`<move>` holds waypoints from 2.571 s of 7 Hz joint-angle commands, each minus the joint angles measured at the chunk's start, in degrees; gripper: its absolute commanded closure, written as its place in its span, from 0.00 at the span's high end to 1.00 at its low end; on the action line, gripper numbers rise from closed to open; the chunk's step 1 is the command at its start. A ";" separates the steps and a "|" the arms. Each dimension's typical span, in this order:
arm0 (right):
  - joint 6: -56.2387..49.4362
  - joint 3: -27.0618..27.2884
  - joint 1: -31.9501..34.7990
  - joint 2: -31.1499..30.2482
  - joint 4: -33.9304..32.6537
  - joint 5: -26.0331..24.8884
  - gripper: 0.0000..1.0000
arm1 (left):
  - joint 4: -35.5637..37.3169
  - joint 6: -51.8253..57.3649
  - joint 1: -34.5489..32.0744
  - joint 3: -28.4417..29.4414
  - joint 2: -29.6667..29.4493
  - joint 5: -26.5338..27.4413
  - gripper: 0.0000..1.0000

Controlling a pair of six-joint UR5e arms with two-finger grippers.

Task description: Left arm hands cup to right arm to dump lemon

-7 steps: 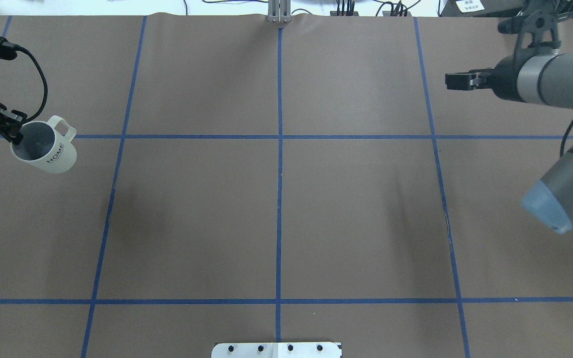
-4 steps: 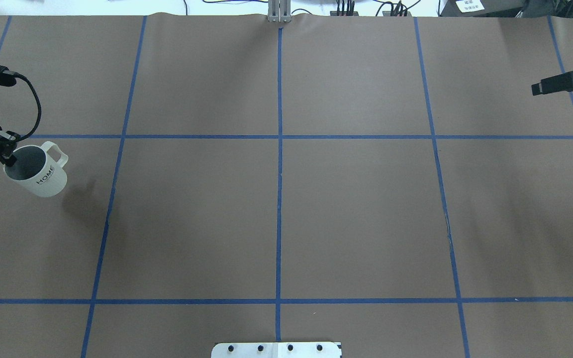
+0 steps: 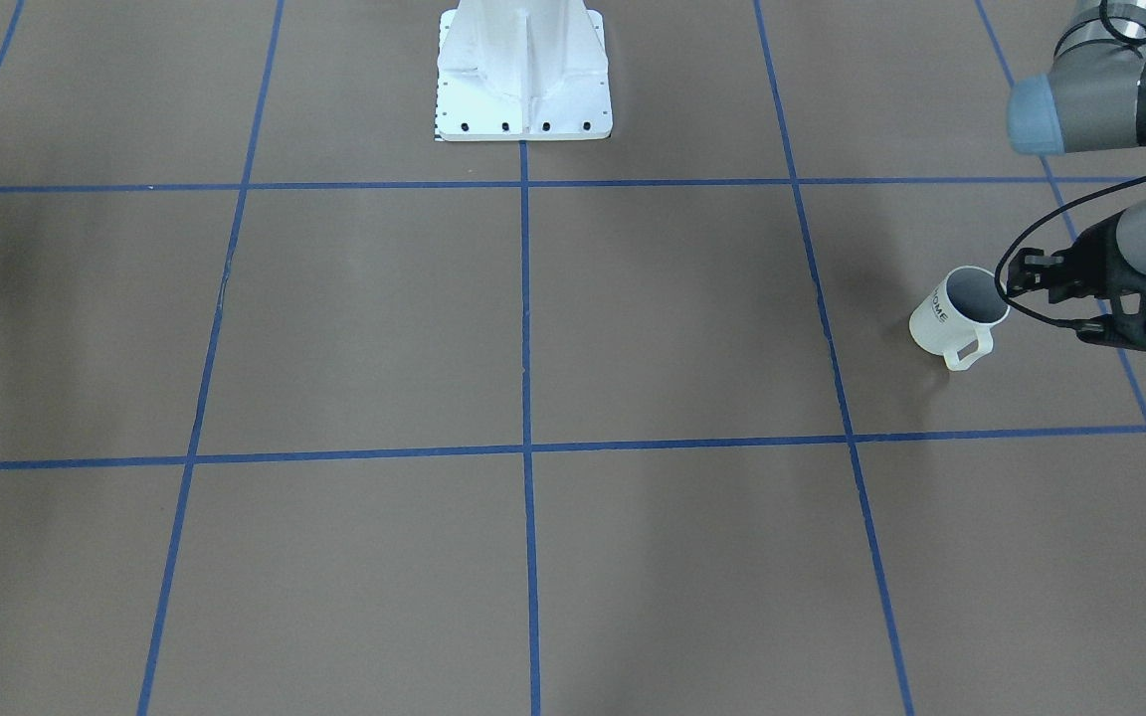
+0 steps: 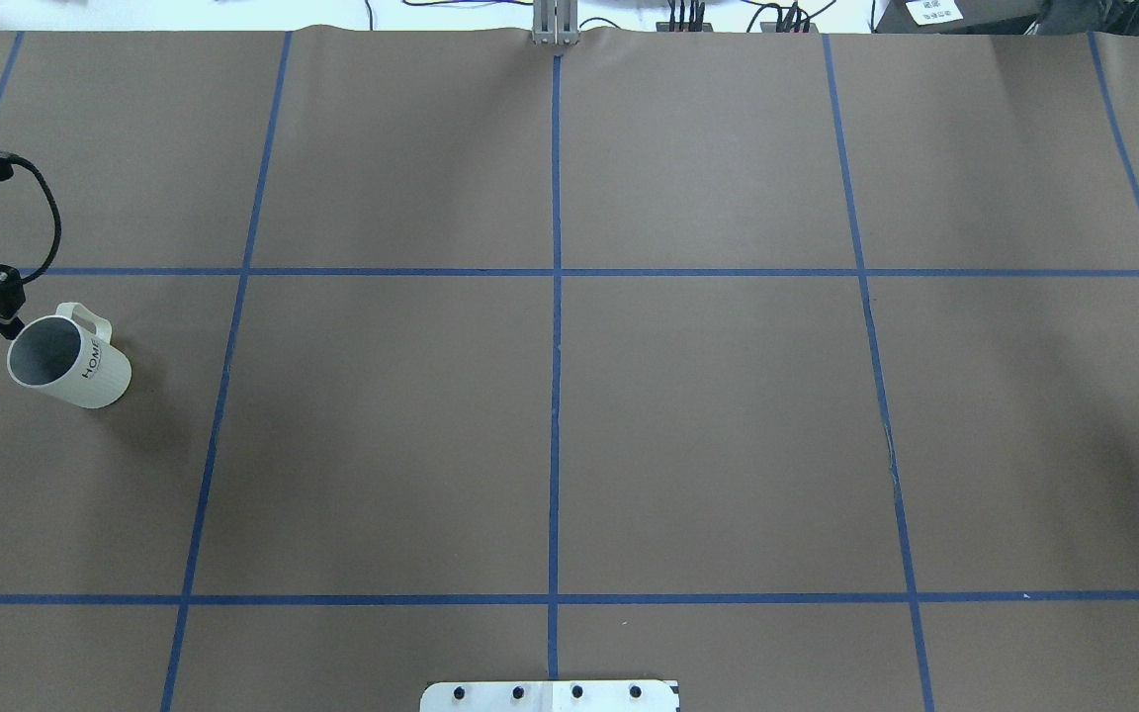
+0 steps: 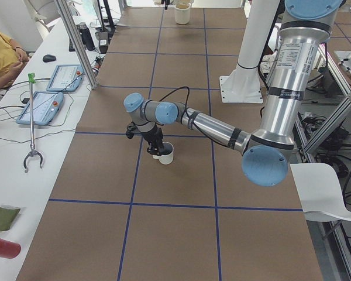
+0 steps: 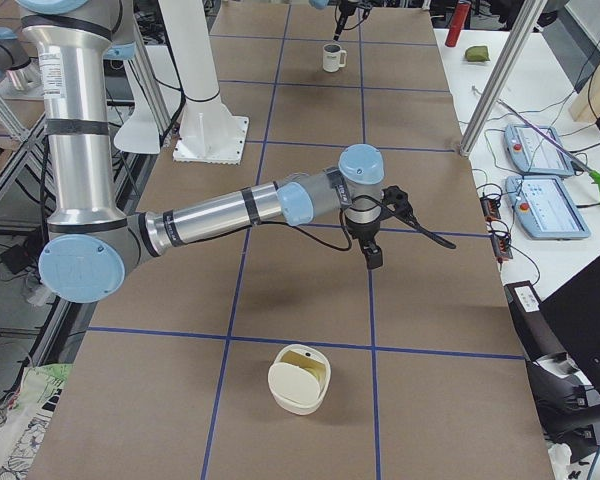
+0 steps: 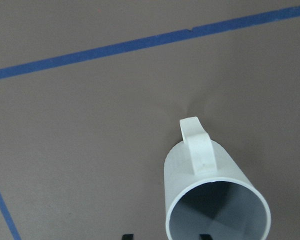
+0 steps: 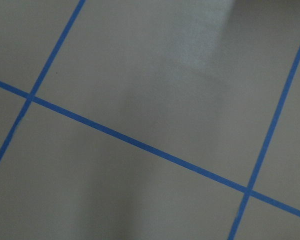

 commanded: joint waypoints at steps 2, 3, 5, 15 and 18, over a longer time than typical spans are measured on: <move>-7.49 -0.69 3.93 -0.03 -5.26 -0.15 1.00 | -0.04 1.21 -12.29 -2.61 -0.49 -0.60 1.00; -7.85 -0.78 4.45 -0.39 -8.48 -0.24 1.00 | -0.04 1.30 -16.24 -3.84 -0.15 -0.51 1.00; -14.85 -2.18 6.38 -1.26 -12.20 -0.94 1.00 | 0.48 12.41 -21.09 -3.42 3.17 -0.51 1.00; -13.83 -3.33 6.48 -4.78 -11.59 -3.58 1.00 | -17.07 13.78 -23.49 -1.04 15.74 -0.51 1.00; -13.83 -3.42 6.48 -5.22 -11.59 -3.49 1.00 | -17.28 13.69 -23.32 -0.42 15.86 -0.60 1.00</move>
